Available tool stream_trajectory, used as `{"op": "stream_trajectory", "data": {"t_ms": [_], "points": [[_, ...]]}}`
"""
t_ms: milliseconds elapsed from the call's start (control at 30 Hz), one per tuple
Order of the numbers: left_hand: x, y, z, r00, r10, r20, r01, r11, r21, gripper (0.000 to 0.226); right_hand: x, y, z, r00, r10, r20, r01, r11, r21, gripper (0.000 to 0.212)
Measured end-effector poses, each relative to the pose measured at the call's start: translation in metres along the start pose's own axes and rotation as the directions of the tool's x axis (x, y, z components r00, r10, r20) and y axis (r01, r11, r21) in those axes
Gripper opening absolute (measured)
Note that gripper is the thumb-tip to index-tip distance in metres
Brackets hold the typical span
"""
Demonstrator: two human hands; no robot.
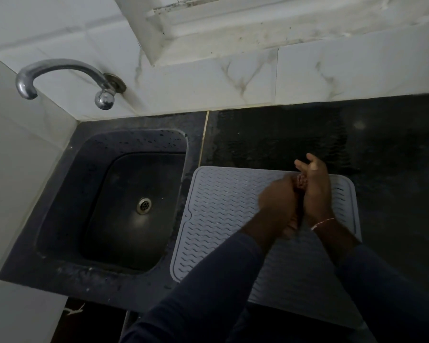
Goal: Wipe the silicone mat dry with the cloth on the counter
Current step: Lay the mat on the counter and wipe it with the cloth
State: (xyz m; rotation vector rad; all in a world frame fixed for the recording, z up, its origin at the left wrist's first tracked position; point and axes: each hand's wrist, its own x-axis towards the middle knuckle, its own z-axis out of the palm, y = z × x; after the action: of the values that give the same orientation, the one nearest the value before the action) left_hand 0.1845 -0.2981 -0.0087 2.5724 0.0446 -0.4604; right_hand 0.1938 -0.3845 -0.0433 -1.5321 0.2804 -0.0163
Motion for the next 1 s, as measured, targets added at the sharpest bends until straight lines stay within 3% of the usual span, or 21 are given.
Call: {"op": "stream_trajectory", "data": {"t_ms": [100, 267, 367, 467, 567, 633, 733, 833, 933, 1000], "points": [[0.007, -0.023, -0.014, 0.997, -0.047, -0.067, 0.056, 0.989, 0.134, 0.022, -0.007, 0.003, 0.002, 0.997, -0.05, 0.062, 0.058, 0.99, -0.13, 0.065], [0.003, -0.11, -0.063, 0.965, -0.23, -0.126, 0.222, 0.972, -0.07, 0.045, -0.007, 0.014, 0.006, 0.984, -0.117, 0.136, 0.158, 0.922, -0.353, 0.058], [-0.007, -0.174, -0.088, 0.904, -0.364, -0.222, 0.364, 0.93, -0.041, 0.054, -0.004, 0.02, 0.009, 0.978, -0.142, 0.155, 0.199, 0.863, -0.465, 0.053], [-0.016, -0.196, -0.097, 0.859, -0.44, -0.262, 0.456, 0.89, -0.001, 0.044, -0.001, 0.026, 0.014, 0.966, -0.16, 0.203, 0.252, 0.758, -0.601, 0.054], [-0.029, -0.16, -0.084, 0.888, -0.395, -0.235, 0.364, 0.917, -0.166, 0.039, 0.001, 0.029, 0.017, 0.961, -0.161, 0.226, 0.273, 0.692, -0.669, 0.054], [-0.037, -0.12, -0.056, 0.949, -0.27, -0.162, 0.223, 0.94, -0.259, 0.032, -0.001, 0.026, 0.018, 0.959, -0.163, 0.231, 0.28, 0.667, -0.69, 0.053], [-0.047, -0.062, -0.009, 0.996, -0.087, -0.029, 0.076, 0.962, -0.263, 0.03, -0.001, 0.023, 0.016, 0.955, -0.178, 0.237, 0.294, 0.675, -0.677, 0.056], [-0.057, -0.056, 0.0, 0.997, -0.071, -0.004, 0.069, 0.978, -0.196, 0.029, -0.003, 0.021, 0.016, 0.953, -0.183, 0.241, 0.3, 0.682, -0.667, 0.062], [-0.066, -0.107, -0.026, 0.993, -0.117, -0.021, 0.113, 0.983, -0.144, 0.031, -0.002, 0.024, 0.016, 0.949, -0.197, 0.245, 0.314, 0.641, -0.7, 0.054], [-0.077, -0.155, -0.051, 0.97, -0.215, -0.11, 0.201, 0.972, -0.123, 0.032, -0.002, 0.024, 0.016, 0.948, -0.19, 0.253, 0.316, 0.622, -0.716, 0.052]]}}
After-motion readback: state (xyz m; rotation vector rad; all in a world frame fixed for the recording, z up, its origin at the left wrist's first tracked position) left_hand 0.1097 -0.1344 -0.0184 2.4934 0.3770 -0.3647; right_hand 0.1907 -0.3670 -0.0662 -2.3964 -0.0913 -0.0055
